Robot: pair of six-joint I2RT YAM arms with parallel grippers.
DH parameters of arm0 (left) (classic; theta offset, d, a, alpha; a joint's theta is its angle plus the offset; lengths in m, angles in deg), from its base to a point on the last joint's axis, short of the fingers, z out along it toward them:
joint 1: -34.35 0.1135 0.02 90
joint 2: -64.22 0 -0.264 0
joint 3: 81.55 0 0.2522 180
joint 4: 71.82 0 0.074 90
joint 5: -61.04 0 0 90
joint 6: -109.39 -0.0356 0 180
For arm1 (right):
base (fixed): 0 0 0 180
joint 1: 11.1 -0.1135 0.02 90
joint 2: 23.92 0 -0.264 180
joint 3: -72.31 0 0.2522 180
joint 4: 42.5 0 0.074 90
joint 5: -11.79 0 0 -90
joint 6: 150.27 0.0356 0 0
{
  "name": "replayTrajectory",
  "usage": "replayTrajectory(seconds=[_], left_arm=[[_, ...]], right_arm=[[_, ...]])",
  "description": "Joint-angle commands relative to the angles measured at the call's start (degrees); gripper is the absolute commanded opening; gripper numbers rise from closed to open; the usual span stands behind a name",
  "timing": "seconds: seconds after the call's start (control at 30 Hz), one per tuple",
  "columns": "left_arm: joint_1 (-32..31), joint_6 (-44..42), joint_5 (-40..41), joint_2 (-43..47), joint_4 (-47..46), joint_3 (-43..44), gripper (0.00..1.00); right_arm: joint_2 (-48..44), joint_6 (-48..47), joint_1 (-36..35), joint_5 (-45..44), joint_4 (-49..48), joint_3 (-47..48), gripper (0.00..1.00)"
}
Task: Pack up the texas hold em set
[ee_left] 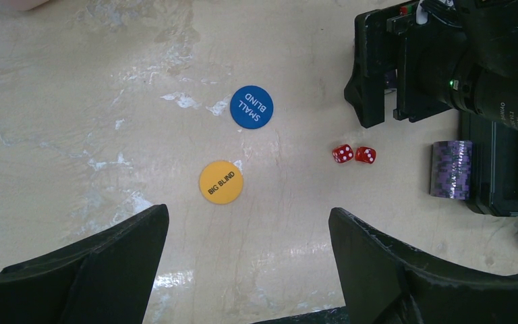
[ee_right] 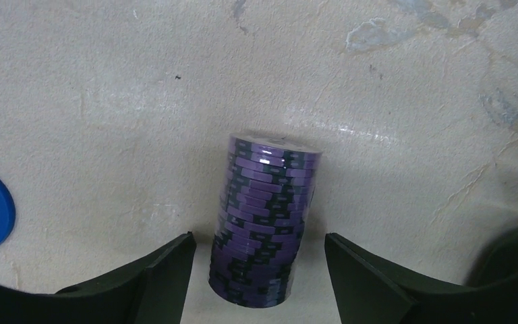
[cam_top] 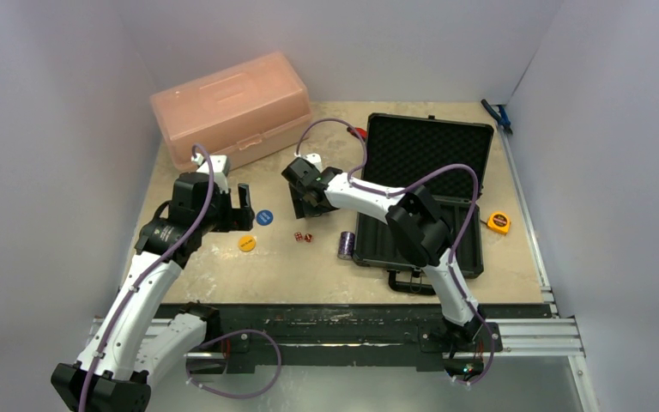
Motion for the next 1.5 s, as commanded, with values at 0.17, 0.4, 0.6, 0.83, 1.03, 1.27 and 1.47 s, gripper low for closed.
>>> replayTrajectory(seconds=[0.17,0.4,0.6,0.83,1.03,1.27,1.47], left_arm=[[-0.22,-0.47,0.21,0.39,-0.54,2.28,0.89],[-0.22,-0.47,0.25,0.23,-0.55,2.29,0.89],[-0.22,-0.47,0.22,0.17,-0.54,2.30,0.89],[-0.22,-0.47,0.04,-0.07,-0.88,2.21,0.89],[-0.22,-0.47,-0.70,-0.73,-1.54,2.16,0.88],[-0.22,-0.91,-4.39,-0.45,-2.98,1.86,0.88],[-0.22,-1.00,-10.16,-0.43,-4.70,1.45,0.88]], right_arm=[[0.46,6.59,2.33,1.26,-0.78,3.66,0.67],[0.47,6.87,2.52,1.30,0.79,4.70,0.44],[-2.30,5.96,2.43,2.64,-1.28,1.01,0.15],[-6.82,5.17,1.87,4.78,-5.53,-2.78,0.00],[-13.20,5.05,1.00,5.91,-10.74,-9.95,0.00],[-22.42,3.85,-0.70,7.14,-19.47,-20.87,0.00],[-30.55,4.33,-0.82,8.70,-26.52,-30.11,0.00]])
